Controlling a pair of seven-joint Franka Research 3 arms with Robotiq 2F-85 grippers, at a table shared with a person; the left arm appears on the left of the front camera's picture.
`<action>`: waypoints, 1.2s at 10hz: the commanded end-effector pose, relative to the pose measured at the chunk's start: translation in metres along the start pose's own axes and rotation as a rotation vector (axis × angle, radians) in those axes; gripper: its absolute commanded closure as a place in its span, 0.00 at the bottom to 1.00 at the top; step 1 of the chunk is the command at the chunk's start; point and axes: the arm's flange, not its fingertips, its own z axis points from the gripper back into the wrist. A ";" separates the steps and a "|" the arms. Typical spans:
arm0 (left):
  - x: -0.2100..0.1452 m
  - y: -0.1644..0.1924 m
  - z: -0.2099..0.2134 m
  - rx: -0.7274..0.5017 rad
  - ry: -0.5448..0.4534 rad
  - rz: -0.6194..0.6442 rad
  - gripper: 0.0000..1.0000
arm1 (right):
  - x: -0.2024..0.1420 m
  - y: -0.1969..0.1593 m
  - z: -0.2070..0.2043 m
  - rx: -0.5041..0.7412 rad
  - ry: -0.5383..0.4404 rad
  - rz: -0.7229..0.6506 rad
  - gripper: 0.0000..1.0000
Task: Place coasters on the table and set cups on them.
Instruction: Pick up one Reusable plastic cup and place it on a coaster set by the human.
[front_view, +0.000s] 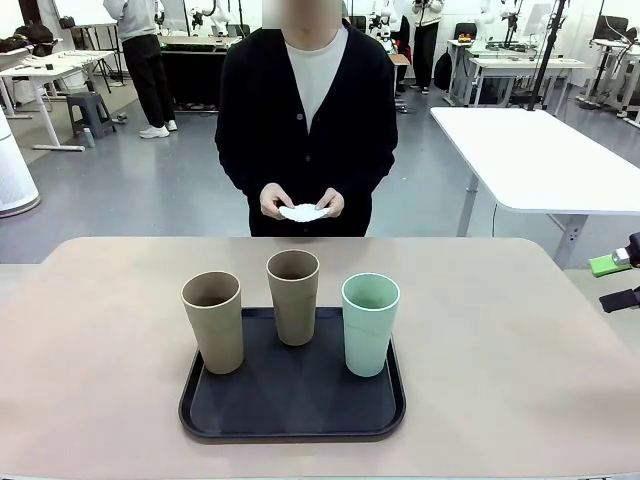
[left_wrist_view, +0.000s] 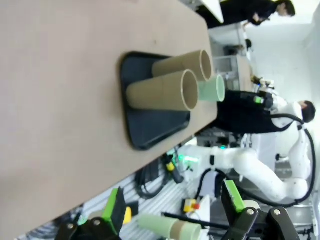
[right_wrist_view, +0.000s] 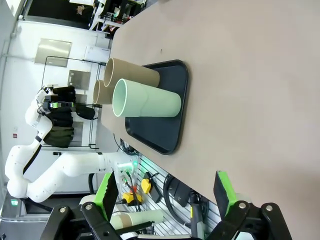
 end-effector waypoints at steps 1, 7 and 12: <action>0.000 0.007 0.012 0.009 0.003 -0.026 0.00 | -0.045 0.005 -0.032 -0.013 0.013 0.015 0.00; 0.001 0.001 0.001 0.000 0.005 -0.002 0.00 | 0.001 0.002 -0.002 -0.004 0.006 0.005 0.00; 0.001 0.001 0.001 0.000 0.005 -0.002 0.00 | 0.001 0.002 -0.002 -0.004 0.006 0.005 0.00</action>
